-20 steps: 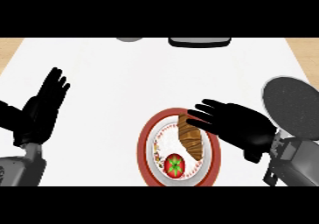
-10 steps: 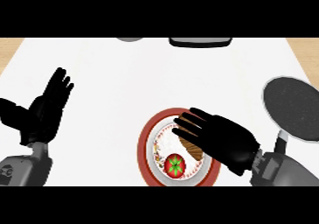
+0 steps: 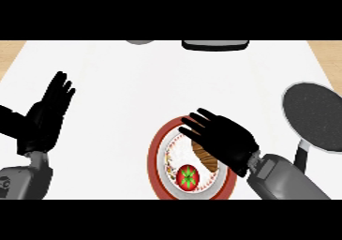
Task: Pick the croissant from the plate and place it in the pan
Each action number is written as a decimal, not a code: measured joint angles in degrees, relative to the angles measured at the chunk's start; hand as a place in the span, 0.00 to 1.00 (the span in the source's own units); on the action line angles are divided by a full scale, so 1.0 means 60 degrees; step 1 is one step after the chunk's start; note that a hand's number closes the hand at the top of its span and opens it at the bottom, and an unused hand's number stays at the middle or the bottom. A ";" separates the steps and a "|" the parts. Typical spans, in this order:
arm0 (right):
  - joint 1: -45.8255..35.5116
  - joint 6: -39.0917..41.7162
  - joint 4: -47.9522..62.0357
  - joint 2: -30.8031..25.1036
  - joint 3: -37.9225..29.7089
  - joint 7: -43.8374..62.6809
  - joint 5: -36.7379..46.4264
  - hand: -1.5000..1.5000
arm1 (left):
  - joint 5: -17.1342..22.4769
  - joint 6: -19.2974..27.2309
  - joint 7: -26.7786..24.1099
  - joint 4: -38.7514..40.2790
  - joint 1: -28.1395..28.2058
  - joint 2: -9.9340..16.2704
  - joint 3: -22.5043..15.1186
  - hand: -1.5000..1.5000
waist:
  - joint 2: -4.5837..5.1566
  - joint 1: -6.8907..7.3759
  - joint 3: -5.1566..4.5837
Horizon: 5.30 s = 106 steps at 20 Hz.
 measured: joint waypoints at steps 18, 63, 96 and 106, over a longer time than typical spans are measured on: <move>-0.0178 -0.1582 0.3250 0.1715 -0.0619 -0.1362 0.1807 0.00 | -0.0396 -0.0555 0.0136 0.0126 -0.0115 -0.0380 0.0512 0.50 | 0.0005 0.0008 0.0002; -0.4259 -0.3669 0.4884 0.3232 -0.6823 0.9443 0.4733 1.00 | -0.0911 -0.0798 0.0373 -0.0382 0.0109 -0.0902 0.0620 0.50 | 0.0002 0.0066 -0.0014; -0.1323 -0.8813 0.7127 -0.0896 -1.0367 0.4958 0.0888 1.00 | -0.1083 -0.0896 0.0408 -0.0480 0.0190 -0.1120 0.0763 0.50 | 0.0045 0.0101 0.0012; -0.1749 -0.9955 1.0626 -0.1361 -1.1675 0.4202 -0.0413 0.00 | -0.1102 -0.0969 0.0368 -0.0454 0.0134 -0.1137 0.0773 0.50 | 0.0088 0.0186 0.0027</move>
